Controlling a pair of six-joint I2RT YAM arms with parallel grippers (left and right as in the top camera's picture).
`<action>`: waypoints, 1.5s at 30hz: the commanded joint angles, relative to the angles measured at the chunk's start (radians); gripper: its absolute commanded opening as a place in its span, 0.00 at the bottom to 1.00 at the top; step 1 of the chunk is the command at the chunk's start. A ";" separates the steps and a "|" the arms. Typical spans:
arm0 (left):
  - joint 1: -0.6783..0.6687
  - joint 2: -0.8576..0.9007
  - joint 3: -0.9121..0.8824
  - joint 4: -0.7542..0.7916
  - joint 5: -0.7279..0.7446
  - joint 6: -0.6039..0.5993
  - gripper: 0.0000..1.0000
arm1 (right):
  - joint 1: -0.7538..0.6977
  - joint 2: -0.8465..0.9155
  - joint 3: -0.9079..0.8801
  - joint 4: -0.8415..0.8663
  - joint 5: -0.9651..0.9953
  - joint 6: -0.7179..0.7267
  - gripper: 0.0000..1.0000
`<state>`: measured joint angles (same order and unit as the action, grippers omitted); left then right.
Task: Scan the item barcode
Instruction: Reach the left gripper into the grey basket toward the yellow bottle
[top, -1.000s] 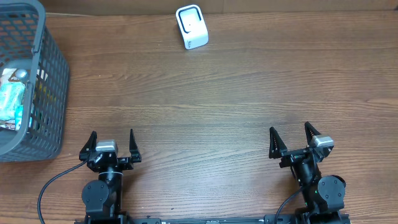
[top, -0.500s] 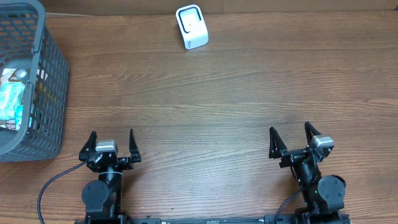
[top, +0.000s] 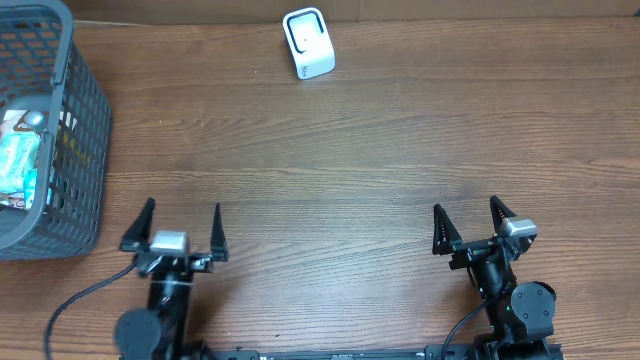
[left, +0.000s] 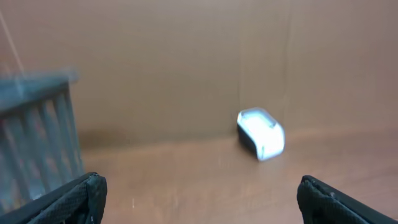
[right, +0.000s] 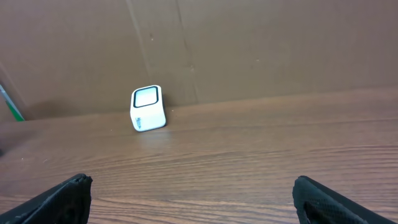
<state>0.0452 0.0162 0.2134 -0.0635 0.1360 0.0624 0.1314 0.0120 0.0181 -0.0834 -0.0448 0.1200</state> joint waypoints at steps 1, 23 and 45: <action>-0.006 0.019 0.184 -0.052 0.041 0.021 1.00 | -0.005 -0.009 -0.010 0.002 0.005 0.007 1.00; -0.006 1.180 1.749 -1.357 0.261 0.034 0.99 | -0.005 -0.009 -0.010 0.002 0.005 0.007 1.00; 0.312 1.452 1.759 -1.080 0.033 -0.143 0.99 | -0.005 -0.009 -0.010 0.002 0.005 0.007 1.00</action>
<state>0.2672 1.4666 1.9514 -1.1526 0.2234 -0.0280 0.1314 0.0109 0.0181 -0.0837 -0.0444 0.1230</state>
